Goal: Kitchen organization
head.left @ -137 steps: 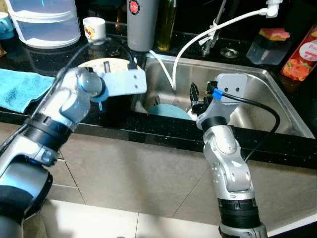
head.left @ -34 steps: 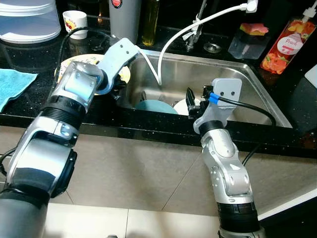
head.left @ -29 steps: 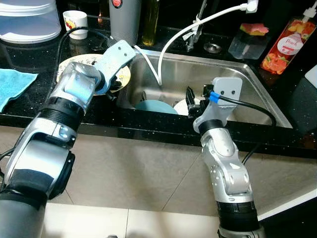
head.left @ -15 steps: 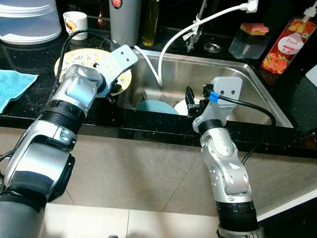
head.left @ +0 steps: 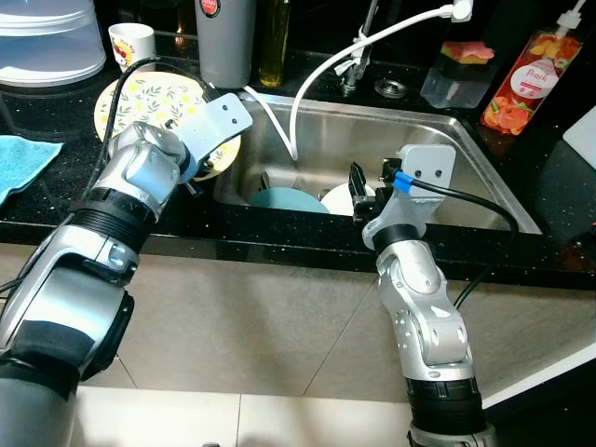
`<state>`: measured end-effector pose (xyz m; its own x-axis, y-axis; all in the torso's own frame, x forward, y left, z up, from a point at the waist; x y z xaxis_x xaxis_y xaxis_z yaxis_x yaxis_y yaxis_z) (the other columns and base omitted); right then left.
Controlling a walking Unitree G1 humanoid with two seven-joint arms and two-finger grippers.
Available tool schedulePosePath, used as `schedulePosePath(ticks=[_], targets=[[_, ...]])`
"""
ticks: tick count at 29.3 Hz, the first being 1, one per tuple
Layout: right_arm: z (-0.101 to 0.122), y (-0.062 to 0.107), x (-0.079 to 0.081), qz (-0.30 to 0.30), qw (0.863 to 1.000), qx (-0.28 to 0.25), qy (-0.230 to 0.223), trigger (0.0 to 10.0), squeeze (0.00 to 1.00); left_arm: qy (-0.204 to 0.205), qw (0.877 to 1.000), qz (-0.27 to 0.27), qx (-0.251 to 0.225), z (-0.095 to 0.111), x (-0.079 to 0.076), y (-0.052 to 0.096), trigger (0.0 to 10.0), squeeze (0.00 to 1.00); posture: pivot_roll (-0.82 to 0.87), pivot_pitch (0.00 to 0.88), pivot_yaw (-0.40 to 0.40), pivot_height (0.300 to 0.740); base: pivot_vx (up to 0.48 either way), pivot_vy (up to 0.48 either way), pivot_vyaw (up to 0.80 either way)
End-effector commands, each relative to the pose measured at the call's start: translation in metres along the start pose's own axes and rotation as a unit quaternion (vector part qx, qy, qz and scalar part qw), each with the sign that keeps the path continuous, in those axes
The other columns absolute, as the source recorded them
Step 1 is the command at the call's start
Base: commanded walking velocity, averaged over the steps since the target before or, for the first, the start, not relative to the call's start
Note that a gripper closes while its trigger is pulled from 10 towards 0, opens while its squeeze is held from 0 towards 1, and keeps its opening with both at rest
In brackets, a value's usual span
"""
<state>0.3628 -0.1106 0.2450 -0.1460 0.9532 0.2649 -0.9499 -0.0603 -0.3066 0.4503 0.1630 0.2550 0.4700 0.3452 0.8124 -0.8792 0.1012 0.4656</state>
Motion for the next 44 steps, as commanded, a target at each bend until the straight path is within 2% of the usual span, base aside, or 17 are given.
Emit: schedulePosePath(ticks=[1, 6, 9, 24, 25, 27, 29, 30, 35, 36, 40, 41, 42, 44], targets=[[-0.001, 0.001, -0.005, -0.007, 1.0, 0.001, 0.001, 10.0, 0.0, -0.019, 0.999, 0.002, 0.049, -0.023, -0.002, -0.003, 10.0, 0.0, 0.23, 0.073, -0.081, 0.74, 0.0, 0.0, 0.0], [-0.001, 0.001, -0.005, -0.007, 1.0, 0.001, 0.001, 10.0, 0.0, -0.037, 0.997, 0.015, 0.06, -0.026, 0.001, -0.002, 10.0, 0.0, 0.23, 0.076, -0.082, 0.74, 0.0, 0.0, 0.0], [-0.001, 0.001, -0.005, -0.007, 1.0, 0.002, 0.0, 10.0, 0.0, -0.058, 0.994, 0.032, 0.082, -0.034, 0.005, -0.002, 10.0, 0.0, 0.23, 0.079, -0.081, 0.74, 0.0, 0.0, 0.0], [-0.001, 0.001, -0.005, -0.008, 1.0, 0.002, 0.0, 10.0, 0.0, -0.075, 0.99, 0.046, 0.106, -0.046, 0.009, -0.002, 10.0, 0.0, 0.23, 0.081, -0.079, 0.74, 0.0, 0.0, 0.0], [-0.002, 0.0, -0.005, -0.008, 1.0, 0.002, 0.0, 10.0, 0.0, -0.08, 0.99, 0.042, 0.108, -0.047, 0.007, -0.003, 7.6, 0.0, 0.23, 0.081, -0.077, 0.74, 0.0, 0.0, 0.0], [-0.002, 0.0, -0.005, -0.009, 1.0, 0.002, -0.001, 10.0, 0.0, -0.086, 0.99, 0.035, 0.109, -0.05, 0.004, -0.005, 1.5, 0.0, 0.23, 0.08, -0.075, 0.74, 0.0, 0.0, 0.0], [-0.002, 0.0, -0.004, -0.009, 1.0, 0.001, -0.001, 10.0, 0.0, -0.089, 0.989, 0.034, 0.11, -0.051, 0.003, -0.005, 1.5, 0.0, 0.23, 0.079, -0.074, 0.74, 0.0, 0.0, 0.0], [-0.002, 0.0, -0.005, -0.009, 1.0, 0.001, -0.001, 10.0, 0.0, -0.092, 0.989, 0.032, 0.109, -0.052, 0.002, -0.006, 0.0, 0.0, 0.24, 0.079, -0.073, 0.74, 0.0, 0.0, 0.0], [-0.002, 0.0, -0.005, -0.01, 1.0, 0.0, -0.001, 10.0, 0.0, -0.102, 0.988, 0.032, 0.108, -0.052, 0.002, -0.007, 0.0, 0.0, 0.23, 0.078, -0.072, 0.74, 0.0, 0.0, 0.0], [-0.001, 0.0, -0.005, -0.011, 1.0, -0.001, -0.001, 10.0, 0.0, -0.108, 0.988, 0.046, 0.1, -0.047, 0.008, -0.006, 0.0, 0.0, 0.23, 0.076, -0.073, 0.74, 0.0, 0.0, 0.0], [-0.001, 0.0, -0.005, -0.012, 1.0, -0.001, -0.001, 10.0, 0.0, -0.109, 0.988, 0.061, 0.093, -0.043, 0.013, -0.005, 0.0, 0.0, 0.23, 0.076, -0.073, 0.74, 0.0, 0.0, 0.0], [-0.001, 0.0, -0.005, -0.012, 1.0, -0.001, -0.001, 10.0, 0.0, -0.111, 0.986, 0.086, 0.091, -0.039, 0.021, -0.003, 4.2, 0.0, 0.23, 0.076, -0.073, 0.74, 0.0, 0.0, 0.0], [-0.001, 0.0, -0.005, -0.012, 1.0, -0.002, -0.001, 10.0, 0.0, -0.115, 0.984, 0.109, 0.086, -0.036, 0.029, -0.002, 10.0, 0.0, 0.23, 0.075, -0.073, 0.74, 0.0, 0.0, 0.0], [0.0, 0.0, -0.005, -0.012, 1.0, -0.002, -0.001, 10.0, 0.0, -0.139, 0.974, 0.168, 0.067, -0.024, 0.046, 0.004, 10.0, 0.0, 0.23, 0.075, -0.073, 0.74, 0.0, 0.0, 0.0]])
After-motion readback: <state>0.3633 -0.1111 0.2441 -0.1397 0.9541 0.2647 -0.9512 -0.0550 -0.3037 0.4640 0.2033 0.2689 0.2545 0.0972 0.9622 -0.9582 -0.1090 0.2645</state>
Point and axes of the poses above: a point about 5 cm out from each wrist's last joint towards the gripper, its own y axis pointing back from the gripper into the wrist, its own z axis along the axis of the wrist's last joint, x = y × z, the point moved 5 cm from there along -y, pointing out of the wrist towards the gripper, and after that the axes turned 13 degrees about -y, right-handed, at the moved point
